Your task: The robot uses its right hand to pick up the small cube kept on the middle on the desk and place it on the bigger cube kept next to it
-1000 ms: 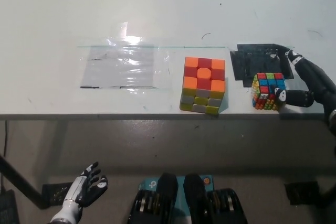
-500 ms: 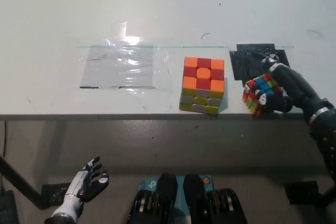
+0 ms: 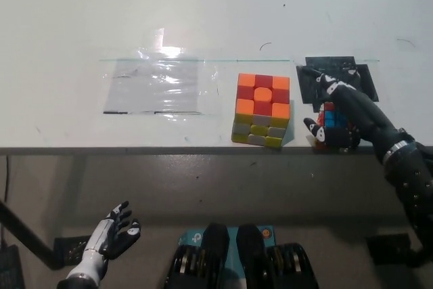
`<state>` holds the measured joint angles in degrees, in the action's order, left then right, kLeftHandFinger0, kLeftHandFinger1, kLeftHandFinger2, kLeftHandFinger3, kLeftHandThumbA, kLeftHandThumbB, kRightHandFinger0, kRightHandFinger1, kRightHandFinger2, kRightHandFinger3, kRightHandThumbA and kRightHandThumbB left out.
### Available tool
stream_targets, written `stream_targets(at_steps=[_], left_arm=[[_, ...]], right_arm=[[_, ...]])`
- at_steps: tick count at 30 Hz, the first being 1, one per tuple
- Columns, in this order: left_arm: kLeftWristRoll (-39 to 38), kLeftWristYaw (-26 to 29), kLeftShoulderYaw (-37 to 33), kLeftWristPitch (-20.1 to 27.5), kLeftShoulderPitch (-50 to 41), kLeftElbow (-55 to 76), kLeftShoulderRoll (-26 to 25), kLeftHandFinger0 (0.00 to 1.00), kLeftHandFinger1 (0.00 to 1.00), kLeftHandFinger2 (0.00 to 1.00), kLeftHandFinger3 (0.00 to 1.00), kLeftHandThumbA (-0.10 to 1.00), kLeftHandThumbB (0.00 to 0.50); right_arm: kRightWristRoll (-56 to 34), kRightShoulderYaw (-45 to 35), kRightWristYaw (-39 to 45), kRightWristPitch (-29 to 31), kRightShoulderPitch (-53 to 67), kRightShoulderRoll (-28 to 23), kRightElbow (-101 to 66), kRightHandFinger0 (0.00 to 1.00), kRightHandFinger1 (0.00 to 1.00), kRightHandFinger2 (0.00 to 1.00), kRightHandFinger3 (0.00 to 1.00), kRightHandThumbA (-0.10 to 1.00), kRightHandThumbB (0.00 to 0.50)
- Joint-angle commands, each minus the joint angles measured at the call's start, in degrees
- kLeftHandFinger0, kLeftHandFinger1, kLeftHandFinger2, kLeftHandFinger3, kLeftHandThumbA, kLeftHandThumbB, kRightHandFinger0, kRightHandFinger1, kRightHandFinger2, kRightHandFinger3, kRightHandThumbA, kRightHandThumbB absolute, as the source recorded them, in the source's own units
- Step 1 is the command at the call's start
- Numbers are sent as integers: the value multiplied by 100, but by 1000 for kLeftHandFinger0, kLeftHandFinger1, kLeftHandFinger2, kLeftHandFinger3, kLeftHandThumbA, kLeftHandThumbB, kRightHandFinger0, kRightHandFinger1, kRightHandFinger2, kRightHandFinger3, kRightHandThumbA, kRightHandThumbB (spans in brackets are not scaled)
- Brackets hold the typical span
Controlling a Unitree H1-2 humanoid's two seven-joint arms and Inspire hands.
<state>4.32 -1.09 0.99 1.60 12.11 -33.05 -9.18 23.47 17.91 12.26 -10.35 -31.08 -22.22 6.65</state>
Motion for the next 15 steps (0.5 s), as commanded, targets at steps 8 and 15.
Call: stream_targets(at_steps=[8,15], left_arm=[[2,126,68,167,188,69,-68,1000,1000,1000,1000,336,297],[-64,112,131,154,251,52,-58,1000,1000,1000,1000,321,317]], right_arm=[[-5,-281,-125,451,64,-125,323,1000,1000,1000,1000,591,436],[-12,-470,-344,654,334,-27,436,1000,1000,1000,1000,556,425]])
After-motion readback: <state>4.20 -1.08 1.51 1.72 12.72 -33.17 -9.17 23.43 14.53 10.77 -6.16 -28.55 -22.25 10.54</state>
